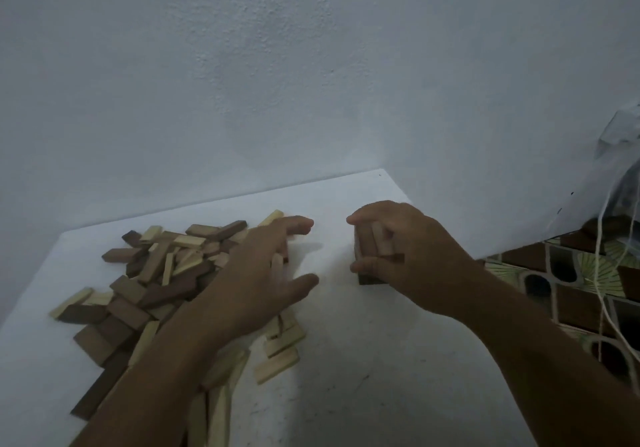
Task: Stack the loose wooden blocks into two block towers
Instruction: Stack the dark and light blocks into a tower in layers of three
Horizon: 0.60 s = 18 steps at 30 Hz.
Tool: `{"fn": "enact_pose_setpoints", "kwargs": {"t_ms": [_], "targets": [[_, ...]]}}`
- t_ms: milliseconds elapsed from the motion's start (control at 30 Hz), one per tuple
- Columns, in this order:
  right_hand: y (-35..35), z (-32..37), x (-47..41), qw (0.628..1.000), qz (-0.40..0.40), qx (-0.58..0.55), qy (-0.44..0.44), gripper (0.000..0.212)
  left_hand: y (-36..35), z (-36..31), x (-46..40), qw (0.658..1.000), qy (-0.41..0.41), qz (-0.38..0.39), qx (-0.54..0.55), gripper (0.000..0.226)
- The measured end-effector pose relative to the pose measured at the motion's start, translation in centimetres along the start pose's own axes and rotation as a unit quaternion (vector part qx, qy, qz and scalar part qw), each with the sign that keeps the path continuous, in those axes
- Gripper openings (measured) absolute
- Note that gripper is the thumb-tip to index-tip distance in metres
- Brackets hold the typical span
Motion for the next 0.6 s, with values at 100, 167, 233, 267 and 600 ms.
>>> {"fn": "enact_pose_setpoints", "kwargs": {"t_ms": [100, 167, 233, 267, 600], "targets": [[-3.0, 2.6, 0.8, 0.999, 0.031, -0.002, 0.026, 0.039, 1.2, 1.0, 3.6, 0.999, 0.000, -0.041, -0.016, 0.045], [-5.0, 3.5, 1.2, 0.997, 0.063, -0.010, 0.035, 0.037, 1.7, 1.4, 5.4, 0.998, -0.025, -0.049, -0.035, 0.033], [-7.0, 4.6, 1.4, 0.994, 0.099, -0.003, 0.043, 0.035, 2.6, 2.0, 7.4, 0.996, -0.039, -0.058, -0.060, 0.029], [-7.9, 5.0, 1.4, 0.993, 0.114, 0.004, 0.043, 0.035, 3.0, 2.4, 8.4, 0.995, -0.035, -0.063, -0.070, 0.028], [-13.3, 9.9, 2.4, 0.975, 0.178, 0.043, 0.123, 0.031, 6.1, 5.8, 16.2, 0.989, 0.038, -0.119, -0.080, 0.026]]}}
Point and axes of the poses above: each hand's wrist, its own x-axis away from the middle knuckle, its own y-axis out of the back of the hand, z = x × y, the point moved 3 cm from there along -x, towards the middle knuckle, and after that the axes turned 7 degrees about -y, right-handed, at the moved point
